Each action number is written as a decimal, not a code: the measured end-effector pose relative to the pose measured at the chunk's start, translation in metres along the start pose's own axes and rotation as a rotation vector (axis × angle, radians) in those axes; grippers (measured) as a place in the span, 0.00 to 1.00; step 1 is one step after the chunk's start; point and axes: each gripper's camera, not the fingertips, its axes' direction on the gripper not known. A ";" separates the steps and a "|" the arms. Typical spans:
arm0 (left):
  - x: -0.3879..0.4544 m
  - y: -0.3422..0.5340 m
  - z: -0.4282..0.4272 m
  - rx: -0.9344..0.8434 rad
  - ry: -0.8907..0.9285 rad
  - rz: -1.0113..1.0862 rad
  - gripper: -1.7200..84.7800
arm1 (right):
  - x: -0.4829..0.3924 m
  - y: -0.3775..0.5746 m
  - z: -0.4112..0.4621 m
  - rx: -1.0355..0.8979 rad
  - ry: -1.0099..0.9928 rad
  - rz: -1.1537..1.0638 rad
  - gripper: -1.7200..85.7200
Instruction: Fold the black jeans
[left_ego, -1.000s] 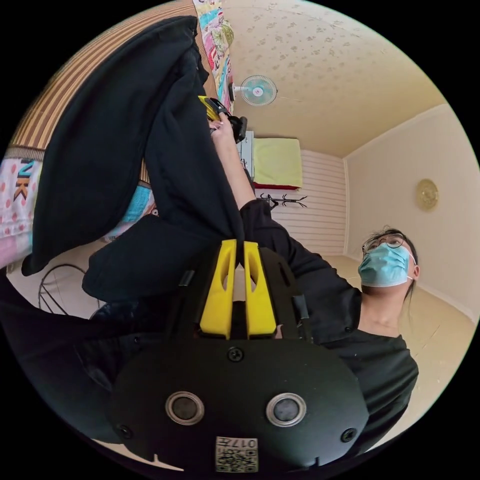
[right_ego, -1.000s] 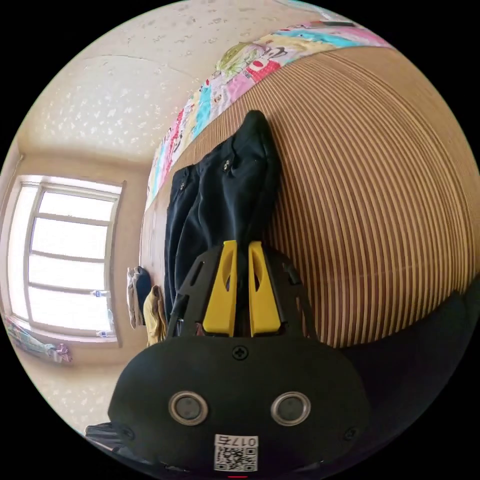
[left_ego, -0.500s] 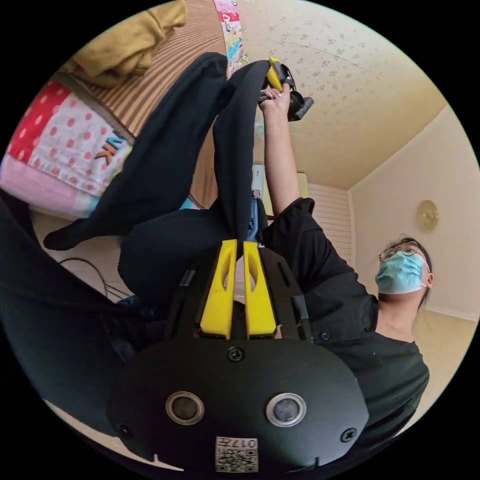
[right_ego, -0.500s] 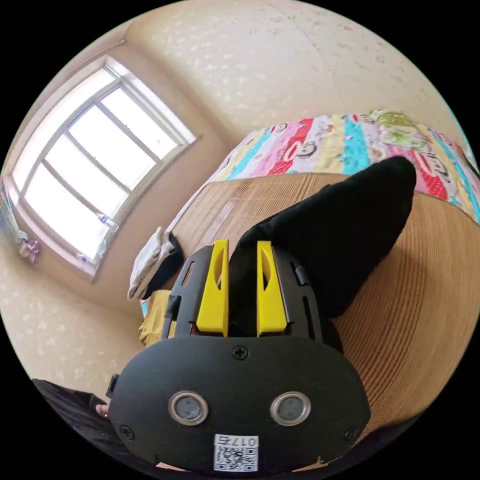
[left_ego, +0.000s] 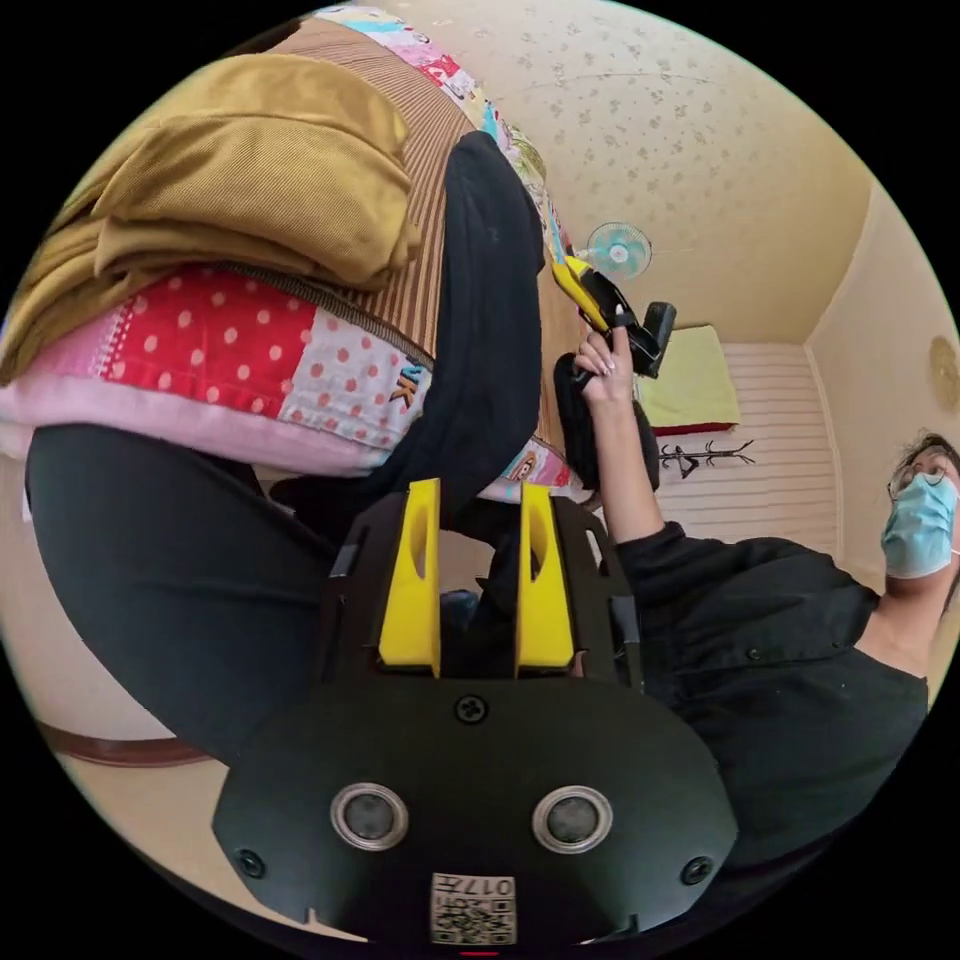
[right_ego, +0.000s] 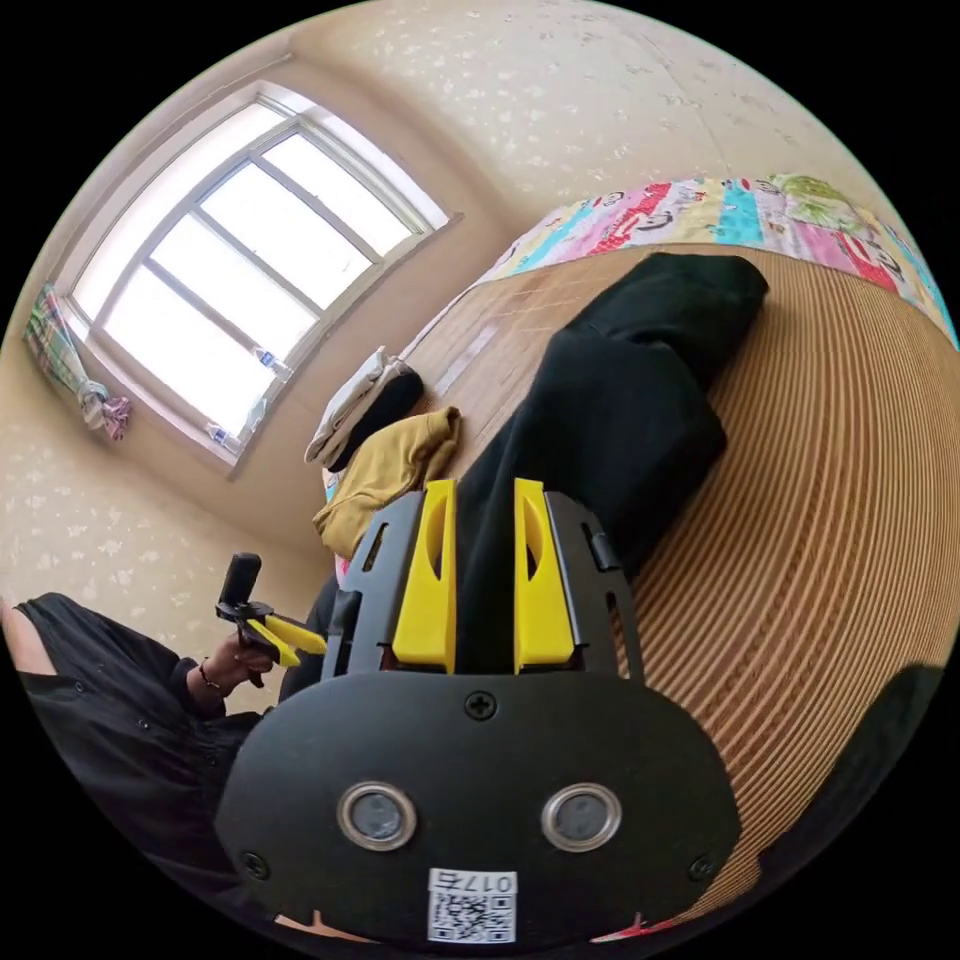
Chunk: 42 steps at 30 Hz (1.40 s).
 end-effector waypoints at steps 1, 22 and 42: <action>0.005 -0.007 0.011 -0.006 -0.023 0.024 0.16 | 0.008 0.023 -0.004 0.003 -0.034 0.045 0.12; 0.033 -0.001 -0.004 0.081 0.502 0.327 0.02 | -0.028 0.126 -0.038 0.022 -0.687 -0.188 0.04; 0.028 -0.031 0.037 0.110 -0.190 0.129 0.14 | 0.006 0.113 0.011 -0.090 -0.216 0.141 0.09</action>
